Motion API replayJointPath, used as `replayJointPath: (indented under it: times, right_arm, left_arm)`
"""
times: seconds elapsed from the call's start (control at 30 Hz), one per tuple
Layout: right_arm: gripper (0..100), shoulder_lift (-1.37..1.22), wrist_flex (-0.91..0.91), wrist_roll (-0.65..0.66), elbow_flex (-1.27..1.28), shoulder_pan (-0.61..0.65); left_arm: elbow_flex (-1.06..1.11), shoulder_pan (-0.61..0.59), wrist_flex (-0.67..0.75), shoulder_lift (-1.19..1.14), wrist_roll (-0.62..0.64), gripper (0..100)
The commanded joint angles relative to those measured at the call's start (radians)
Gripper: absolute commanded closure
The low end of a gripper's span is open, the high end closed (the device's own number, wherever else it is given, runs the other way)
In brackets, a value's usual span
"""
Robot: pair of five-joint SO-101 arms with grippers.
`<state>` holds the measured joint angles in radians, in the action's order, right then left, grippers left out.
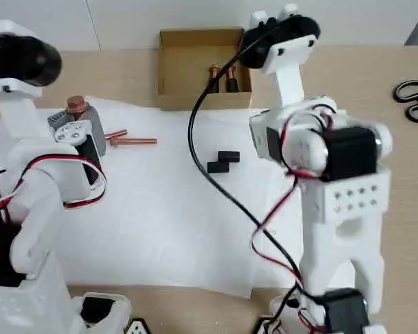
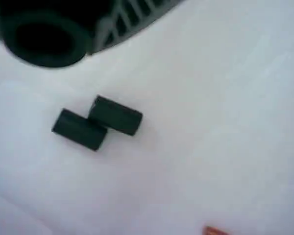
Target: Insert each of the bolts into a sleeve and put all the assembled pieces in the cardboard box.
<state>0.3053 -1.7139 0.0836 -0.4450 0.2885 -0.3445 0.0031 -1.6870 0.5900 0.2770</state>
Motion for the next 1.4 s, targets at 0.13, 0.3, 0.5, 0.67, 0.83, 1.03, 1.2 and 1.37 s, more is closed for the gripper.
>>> replayJointPath:
  times: [0.13, 0.3, 0.5, 0.67, 0.83, 1.03, 1.2, 1.37]
  right_arm:
    - [99.5, 0.176, 0.015, -0.06, -0.048, 0.105]
    - [99.5, 0.252, 0.012, -0.063, -0.048, 0.117]
    - [99.5, 0.423, -0.013, -0.054, 0.015, 0.114]
    - [99.5, 0.59, 0.012, 0.031, 0.331, 0.116]
    - [99.5, 0.68, 0.278, 0.029, 0.703, 0.113]
    - [99.5, 0.739, 0.785, 0.029, 1.186, 0.116]
    - [99.5, 0.828, 1.116, 0.028, 1.461, 0.12]
    - [99.5, 0.941, 1.201, 0.028, 1.629, 0.153]
  left_arm:
    - [-0.041, 0.068, 0.005, 0.026, 0.025, 99]
    - [-0.041, 0.143, -0.009, 0.026, 0.026, 99]
    - [-0.041, 0.144, -0.008, 0.026, 0.026, 99]
    - [-0.041, 0.144, -0.008, 0.026, 0.026, 99]
    - [-0.041, 0.144, -0.002, 0.018, 0.025, 99]
    - [-0.036, 0.14, 0.0, 0.018, 0.025, 99]
    - [0.117, 0.138, 0.091, 0.026, 0.025, 99]
    - [0.282, 0.147, 0.255, 0.026, 0.117, 99]
